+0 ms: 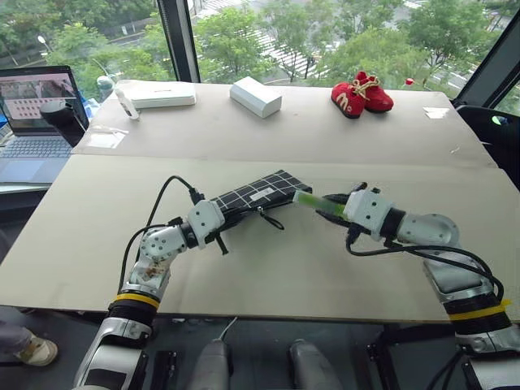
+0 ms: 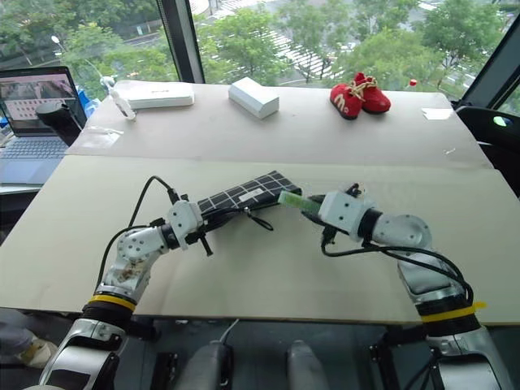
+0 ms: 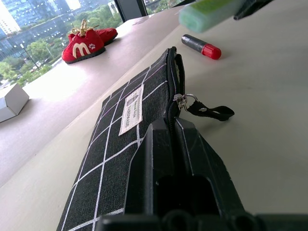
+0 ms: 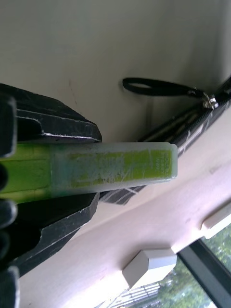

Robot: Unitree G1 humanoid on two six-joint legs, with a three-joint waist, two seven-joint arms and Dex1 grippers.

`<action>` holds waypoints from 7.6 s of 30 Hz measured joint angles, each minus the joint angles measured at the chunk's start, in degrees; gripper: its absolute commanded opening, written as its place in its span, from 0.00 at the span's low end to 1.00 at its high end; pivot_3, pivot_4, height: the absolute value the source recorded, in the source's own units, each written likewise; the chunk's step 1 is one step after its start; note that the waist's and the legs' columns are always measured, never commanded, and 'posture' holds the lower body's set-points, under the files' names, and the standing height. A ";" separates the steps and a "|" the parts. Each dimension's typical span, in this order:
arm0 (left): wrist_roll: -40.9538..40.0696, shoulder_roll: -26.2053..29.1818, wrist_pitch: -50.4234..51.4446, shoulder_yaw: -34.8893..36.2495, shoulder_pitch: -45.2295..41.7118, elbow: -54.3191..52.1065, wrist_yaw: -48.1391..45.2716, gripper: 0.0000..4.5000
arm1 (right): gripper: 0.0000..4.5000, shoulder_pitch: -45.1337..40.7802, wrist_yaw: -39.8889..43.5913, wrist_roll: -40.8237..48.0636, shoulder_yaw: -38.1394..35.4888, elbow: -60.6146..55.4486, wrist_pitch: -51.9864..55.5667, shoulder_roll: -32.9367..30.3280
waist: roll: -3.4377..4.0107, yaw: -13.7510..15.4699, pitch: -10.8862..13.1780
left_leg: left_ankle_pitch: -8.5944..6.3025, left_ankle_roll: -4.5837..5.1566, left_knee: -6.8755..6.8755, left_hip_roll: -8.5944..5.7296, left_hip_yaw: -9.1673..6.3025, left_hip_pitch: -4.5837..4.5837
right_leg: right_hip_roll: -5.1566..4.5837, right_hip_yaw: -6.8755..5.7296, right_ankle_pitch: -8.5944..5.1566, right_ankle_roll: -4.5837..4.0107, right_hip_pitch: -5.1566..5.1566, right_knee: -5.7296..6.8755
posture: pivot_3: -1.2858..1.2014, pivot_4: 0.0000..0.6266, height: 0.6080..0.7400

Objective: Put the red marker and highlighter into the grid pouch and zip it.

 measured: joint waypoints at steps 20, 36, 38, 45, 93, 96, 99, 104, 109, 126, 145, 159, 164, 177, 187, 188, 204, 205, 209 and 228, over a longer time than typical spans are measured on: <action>0.02 -1.08 2.25 -0.06 0.91 -2.99 1.75 0.00 | 0.24 -6.95 -1.42 -9.30 2.17 16.83 -11.22 1.29 | 0.00 -0.09 0.00 | 0.00 0.00 -0.02 0.02 -0.01 0.03 | 0.01 0.00 0.00 -0.01 -0.01 0.03 | 0.52 0.24 0.92; 0.44 -1.38 2.10 -1.18 0.91 -2.98 1.56 0.00 | 0.24 -10.92 -0.74 -8.77 1.47 20.20 -11.33 1.37 | 0.00 -0.23 0.00 | 0.00 0.00 -0.02 0.02 -0.01 0.04 | 0.01 0.00 0.01 -0.02 -0.01 0.05 | 0.52 0.24 0.92; 0.85 -1.13 1.97 -1.39 0.91 -2.97 1.44 0.00 | 0.24 -11.30 -0.20 -8.70 1.47 20.29 -10.89 1.72 | 0.00 -0.25 0.00 | 0.00 0.00 -0.02 0.02 -0.01 0.04 | 0.02 0.00 0.01 -0.02 0.00 0.05 | 0.52 0.24 0.92; 2.11 -0.47 -0.11 -2.11 1.72 -2.94 0.96 0.00 | 0.24 -11.78 1.37 -7.62 1.70 20.32 -9.76 3.70 | 0.01 -0.24 0.00 | 0.00 0.00 -0.02 0.02 -0.01 0.04 | 0.01 0.00 0.01 -0.02 0.00 0.05 | 0.52 0.24 0.92; -4.34 2.26 4.43 1.32 3.97 -5.43 -4.01 0.00 | 0.95 -17.61 2.76 20.76 -9.36 22.40 10.30 5.76 | 0.01 -0.61 -0.01 | -0.02 0.03 0.00 0.06 -0.01 0.14 | 0.01 0.00 0.02 -0.06 -0.04 0.29 | 0.52 0.24 0.92; -4.28 2.23 4.45 1.34 4.04 -5.47 -3.69 0.00 | 0.95 -19.77 -10.70 16.26 -10.97 25.66 18.80 7.38 | 0.01 -0.60 0.00 | -0.01 0.03 -0.02 0.06 0.00 0.13 | 0.03 -0.01 -0.02 -0.10 -0.13 0.40 | 0.52 0.24 0.92; -4.24 2.23 4.50 1.34 4.09 -5.58 -3.26 0.00 | 0.95 -19.43 -18.33 15.40 -12.17 25.71 25.93 10.36 | 0.01 -0.65 0.00 | -0.02 0.03 -0.02 0.06 0.01 0.08 | 0.03 0.02 -0.03 -0.11 -0.17 0.42 | 0.52 0.24 0.92; -4.12 1.99 4.70 1.32 4.72 -6.88 -2.37 0.00 | 0.95 -19.38 -30.02 15.39 -16.60 25.44 34.34 14.93 | 0.01 -0.48 -0.01 | -0.01 0.03 -0.01 0.03 0.00 0.07 | 0.01 0.01 -0.03 -0.10 -0.16 0.44 | 0.52 0.24 0.92; -4.12 1.53 5.15 1.21 5.45 -7.36 -1.49 0.00 | 0.95 -17.64 -35.73 15.25 -18.02 21.26 40.13 17.73 | 0.02 -0.60 -0.01 | -0.01 0.03 -0.01 0.05 0.00 0.07 | 0.03 0.01 -0.03 -0.10 -0.16 0.44 | 0.52 0.24 0.92; -4.09 0.86 6.09 1.11 5.70 -8.36 -0.28 0.00 | 0.95 -12.83 -46.06 13.23 -18.01 12.88 51.22 27.26 | 0.03 -0.63 -0.01 | -0.02 0.03 -0.01 0.05 -0.01 0.06 | 0.03 0.00 -0.04 -0.08 -0.16 0.42 | 0.52 0.24 0.92; -4.09 1.03 6.04 1.21 5.69 -8.27 -0.24 0.00 | 0.12 -12.30 -44.98 11.14 -17.58 12.40 48.09 27.84 | 0.02 -0.80 -0.01 | -0.02 0.03 -0.02 0.06 -0.01 0.07 | 0.04 0.00 -0.05 -0.07 -0.16 0.41 | 0.52 0.24 0.92; -4.80 1.67 7.42 1.84 5.55 -9.50 -0.74 0.00 | 0.12 -12.21 -20.35 9.17 -11.33 9.12 22.83 12.77 | 0.07 -0.78 0.02 | -0.02 0.04 -0.05 0.05 0.01 0.02 | 0.03 -0.01 -0.06 -0.05 -0.17 0.25 | 0.52 0.24 0.92; -4.82 2.56 7.60 2.09 5.57 -10.43 -1.34 0.00 | 0.12 -8.17 -5.74 0.80 -2.83 10.20 -3.40 0.63 | 0.05 -0.75 0.03 | -0.03 0.05 -0.10 0.06 0.03 0.05 | 0.02 -0.02 -0.06 -0.04 -0.04 0.02 | 0.52 0.24 0.92; -6.10 2.16 9.96 2.58 5.56 -12.04 -1.48 0.00 | 0.12 -10.79 -4.40 -11.43 2.26 25.53 -32.74 -3.14 | 0.04 -0.67 0.04 | -0.03 0.04 -0.09 0.05 0.04 0.06 | 0.01 0.02 -0.05 -0.06 -0.05 0.04 | 0.52 0.24 0.92; -6.10 0.85 10.59 1.66 5.32 -12.26 -1.85 0.00 | 0.12 -16.26 -7.06 -17.67 5.48 29.53 -36.41 -0.39 | 0.05 -0.58 0.04 | -0.03 0.04 -0.09 0.06 0.02 0.08 | 0.01 0.01 -0.04 -0.07 -0.03 0.06 | 0.52 0.24 0.92; -6.09 0.80 10.59 1.61 5.32 -12.26 -1.87 0.00 | 0.12 -16.79 -7.10 -17.98 5.90 29.73 -36.43 -0.27 | 0.05 -0.58 0.04 | -0.03 0.04 -0.09 0.05 0.02 0.07 | 0.01 0.01 -0.04 -0.07 -0.04 0.06 | 0.52 0.24 0.92; -5.60 -0.08 10.46 0.88 4.96 -11.35 -2.48 0.00 | 0.12 -23.74 -7.94 -25.22 13.24 33.63 -37.20 7.24 | 0.05 -0.74 0.04 | -0.03 0.04 -0.09 0.06 0.02 0.10 | 0.01 0.01 -0.03 -0.09 -0.05 0.11 | 0.52 0.24 0.92; -5.60 -0.08 10.44 0.88 4.95 -11.34 -2.52 0.00 | 0.12 -24.32 -7.97 -25.43 13.33 34.04 -37.11 7.99 | 0.05 -0.75 0.04 | -0.03 0.04 -0.09 0.06 0.02 0.10 | 0.01 0.01 -0.03 -0.09 -0.05 0.11 | 0.52 0.24 0.92; -5.61 -0.09 10.24 1.14 4.28 -11.32 -2.52 0.00 | 0.12 -26.69 -7.96 -26.38 14.86 35.50 -36.31 12.51 | 0.05 -0.67 0.04 | -0.03 0.04 -0.08 0.06 0.00 0.10 | 0.01 -0.01 -0.03 -0.09 -0.05 0.16 | 0.52 0.24 0.92; -5.40 -0.12 9.29 1.17 4.47 -11.05 -1.47 0.00 | 0.84 -18.51 -1.37 -1.82 -0.54 27.85 -21.99 4.81 | 0.04 -0.42 0.04 | -0.03 0.05 -0.03 0.05 -0.02 0.12 | 0.00 0.00 -0.03 -0.09 -0.06 0.34 | 0.52 0.24 0.92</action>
